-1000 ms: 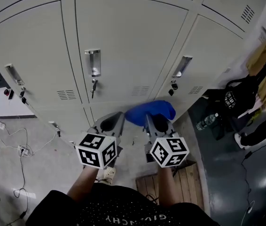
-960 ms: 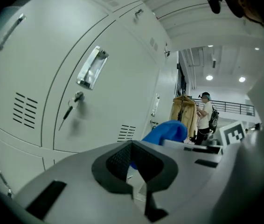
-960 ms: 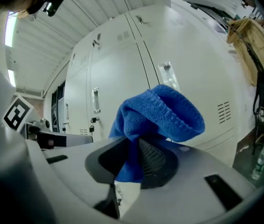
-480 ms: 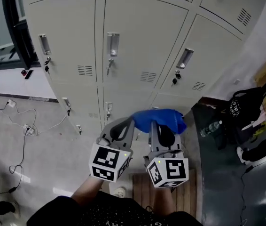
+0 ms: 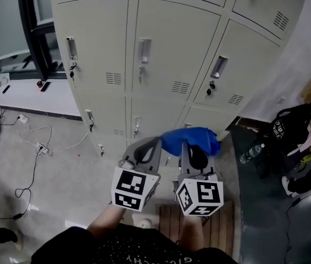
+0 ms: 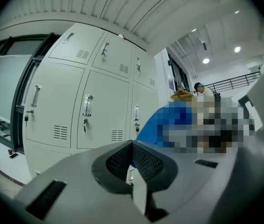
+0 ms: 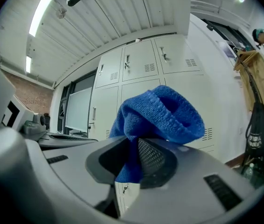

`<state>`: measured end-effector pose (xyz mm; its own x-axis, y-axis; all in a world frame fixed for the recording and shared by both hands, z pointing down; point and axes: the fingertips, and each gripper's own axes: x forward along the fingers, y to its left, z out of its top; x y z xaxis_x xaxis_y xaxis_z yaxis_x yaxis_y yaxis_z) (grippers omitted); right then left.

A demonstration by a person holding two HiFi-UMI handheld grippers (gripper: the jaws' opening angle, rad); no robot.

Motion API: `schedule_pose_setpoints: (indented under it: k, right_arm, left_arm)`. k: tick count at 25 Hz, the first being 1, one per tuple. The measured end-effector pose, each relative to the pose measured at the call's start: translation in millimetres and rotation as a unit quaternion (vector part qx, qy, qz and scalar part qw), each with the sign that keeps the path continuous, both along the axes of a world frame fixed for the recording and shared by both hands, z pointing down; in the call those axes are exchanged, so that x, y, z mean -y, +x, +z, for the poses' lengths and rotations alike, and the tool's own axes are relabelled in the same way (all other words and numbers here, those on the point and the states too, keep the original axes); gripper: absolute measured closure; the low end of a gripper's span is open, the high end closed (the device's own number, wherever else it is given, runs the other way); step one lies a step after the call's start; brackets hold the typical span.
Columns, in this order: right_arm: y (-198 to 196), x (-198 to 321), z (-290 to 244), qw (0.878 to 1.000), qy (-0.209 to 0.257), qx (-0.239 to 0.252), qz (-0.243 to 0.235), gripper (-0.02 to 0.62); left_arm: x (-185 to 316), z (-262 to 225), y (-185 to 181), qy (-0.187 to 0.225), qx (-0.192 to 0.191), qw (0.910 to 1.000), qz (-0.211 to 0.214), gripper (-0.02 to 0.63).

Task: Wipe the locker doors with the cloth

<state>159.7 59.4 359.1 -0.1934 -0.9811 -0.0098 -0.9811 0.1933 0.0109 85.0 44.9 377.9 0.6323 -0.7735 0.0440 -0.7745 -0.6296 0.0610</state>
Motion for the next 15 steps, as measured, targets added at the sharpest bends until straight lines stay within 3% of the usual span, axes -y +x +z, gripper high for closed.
schedule_pose_setpoints:
  k: [15]
  right_arm:
    - [-15.5,-18.0,5.3,1.0,-0.017,-0.007,-0.008,0.532]
  left_arm:
    - [-21.2,-1.5,-8.3,-0.001,0.0,0.9999,0.01,0.595]
